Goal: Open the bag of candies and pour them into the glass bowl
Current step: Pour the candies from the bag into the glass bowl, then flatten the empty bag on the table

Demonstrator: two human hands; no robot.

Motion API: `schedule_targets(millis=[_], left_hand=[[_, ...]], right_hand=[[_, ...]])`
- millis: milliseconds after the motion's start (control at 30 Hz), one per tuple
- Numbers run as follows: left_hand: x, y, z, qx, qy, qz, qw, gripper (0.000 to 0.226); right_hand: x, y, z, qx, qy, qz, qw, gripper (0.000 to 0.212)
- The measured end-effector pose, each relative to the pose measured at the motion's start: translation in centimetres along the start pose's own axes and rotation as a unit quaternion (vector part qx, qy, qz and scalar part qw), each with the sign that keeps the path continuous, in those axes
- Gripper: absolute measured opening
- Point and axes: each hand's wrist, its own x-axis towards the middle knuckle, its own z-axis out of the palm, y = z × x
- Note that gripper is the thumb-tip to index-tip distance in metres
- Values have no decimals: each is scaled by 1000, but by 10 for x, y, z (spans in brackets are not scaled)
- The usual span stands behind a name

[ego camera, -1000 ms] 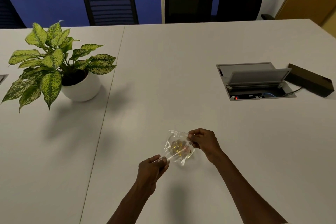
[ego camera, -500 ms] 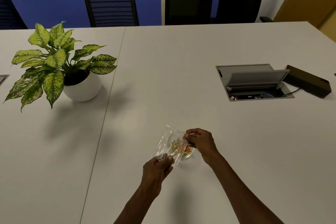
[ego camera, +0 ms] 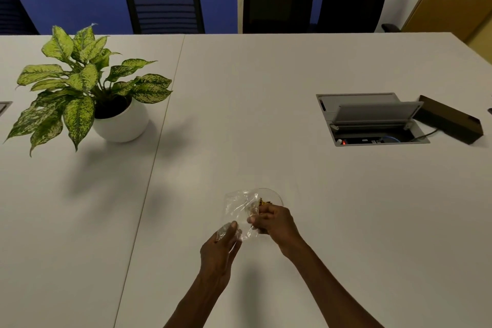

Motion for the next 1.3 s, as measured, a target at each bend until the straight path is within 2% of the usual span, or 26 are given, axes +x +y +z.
schedule_targets(millis=[167, 267, 433, 667, 833, 900, 1067, 1200, 1300], left_hand=[[5, 5, -29, 47, 55, 33, 997, 20], [6, 8, -42, 58, 60, 44, 996, 20], [5, 6, -61, 36, 77, 48, 995, 22], [1, 3, -94, 53, 78, 44, 995, 24], [-3, 0, -119, 147, 69, 62, 985, 46], [-4, -2, -130, 226, 61, 76, 969, 48], [-4, -6, -156, 411, 62, 106, 903, 44], [-4, -5, -170, 482, 61, 142, 863, 44], [-2, -4, -178, 526, 61, 171, 831, 42]], right_hand=[[0, 6, 4, -32, -9, -16, 999, 27], [-1, 13, 15, -46, -8, -17, 999, 41], [-11, 34, 37, -66, -55, -1, 996, 66], [-17, 50, 55, -109, -47, -7, 993, 67], [-26, 70, 66, -183, -71, 2, 981, 59], [-31, 82, 71, -207, -74, 10, 975, 49], [-42, 108, 87, -243, -78, 23, 967, 36], [-44, 119, 99, -290, -94, 5, 952, 35], [-48, 126, 104, -367, -115, -18, 923, 33]])
